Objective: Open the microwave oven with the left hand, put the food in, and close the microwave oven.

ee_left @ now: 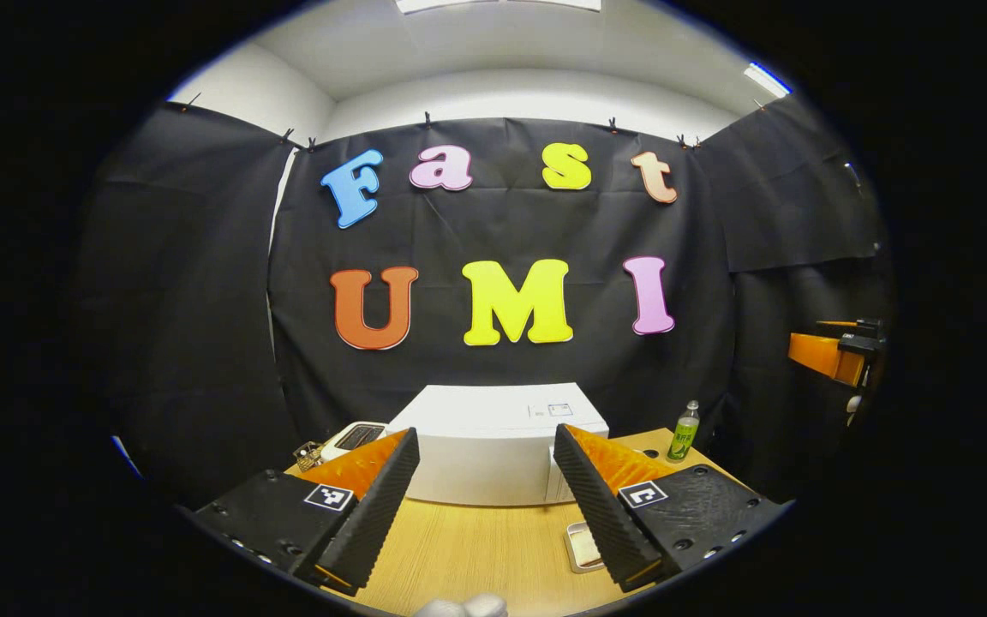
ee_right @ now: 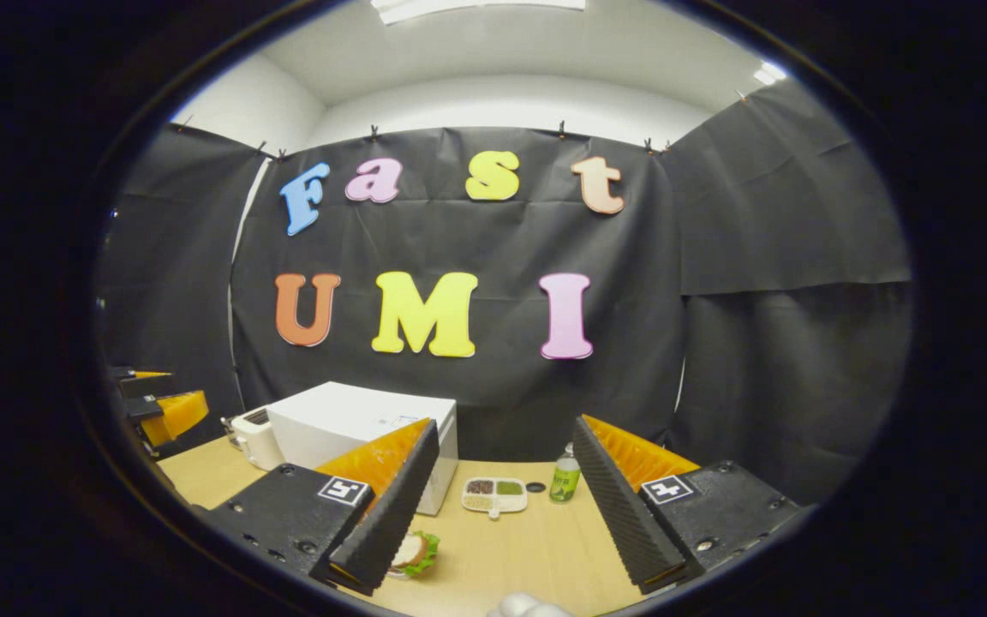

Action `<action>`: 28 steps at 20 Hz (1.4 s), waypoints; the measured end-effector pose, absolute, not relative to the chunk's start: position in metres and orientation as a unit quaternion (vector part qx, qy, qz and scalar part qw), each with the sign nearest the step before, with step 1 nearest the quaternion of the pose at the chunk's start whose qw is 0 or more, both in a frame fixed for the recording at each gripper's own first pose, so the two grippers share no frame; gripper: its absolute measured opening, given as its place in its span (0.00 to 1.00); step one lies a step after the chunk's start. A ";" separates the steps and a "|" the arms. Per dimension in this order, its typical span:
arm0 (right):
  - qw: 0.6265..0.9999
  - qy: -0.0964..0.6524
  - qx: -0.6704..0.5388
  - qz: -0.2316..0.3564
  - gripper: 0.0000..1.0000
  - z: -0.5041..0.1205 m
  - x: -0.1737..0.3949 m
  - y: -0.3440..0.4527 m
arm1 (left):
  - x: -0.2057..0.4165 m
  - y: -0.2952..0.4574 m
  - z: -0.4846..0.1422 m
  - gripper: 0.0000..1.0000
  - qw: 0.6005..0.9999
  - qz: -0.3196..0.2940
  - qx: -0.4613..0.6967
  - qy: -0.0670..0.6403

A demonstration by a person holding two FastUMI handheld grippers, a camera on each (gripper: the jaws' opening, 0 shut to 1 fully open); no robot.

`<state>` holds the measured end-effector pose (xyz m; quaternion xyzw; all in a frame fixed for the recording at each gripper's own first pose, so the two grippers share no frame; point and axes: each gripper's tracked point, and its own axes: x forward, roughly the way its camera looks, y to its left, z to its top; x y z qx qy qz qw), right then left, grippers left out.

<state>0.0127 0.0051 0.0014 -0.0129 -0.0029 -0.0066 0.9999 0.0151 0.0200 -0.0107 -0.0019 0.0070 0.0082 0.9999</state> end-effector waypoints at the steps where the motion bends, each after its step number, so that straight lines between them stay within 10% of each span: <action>1: 1.000 -0.002 -0.015 -0.007 0.92 0.001 0.013 0.006 | 0.016 0.023 -0.011 0.96 1.000 0.011 -0.001 0.007; 14: 1.000 -0.009 0.002 0.002 0.92 0.009 0.018 0.011 | 0.045 0.012 -0.027 0.96 1.000 -0.003 0.004 -0.005; 28: 0.997 0.022 -0.028 -0.071 1.00 0.014 0.001 -0.032 | 0.207 -0.076 -0.171 0.96 0.997 -0.065 0.010 0.041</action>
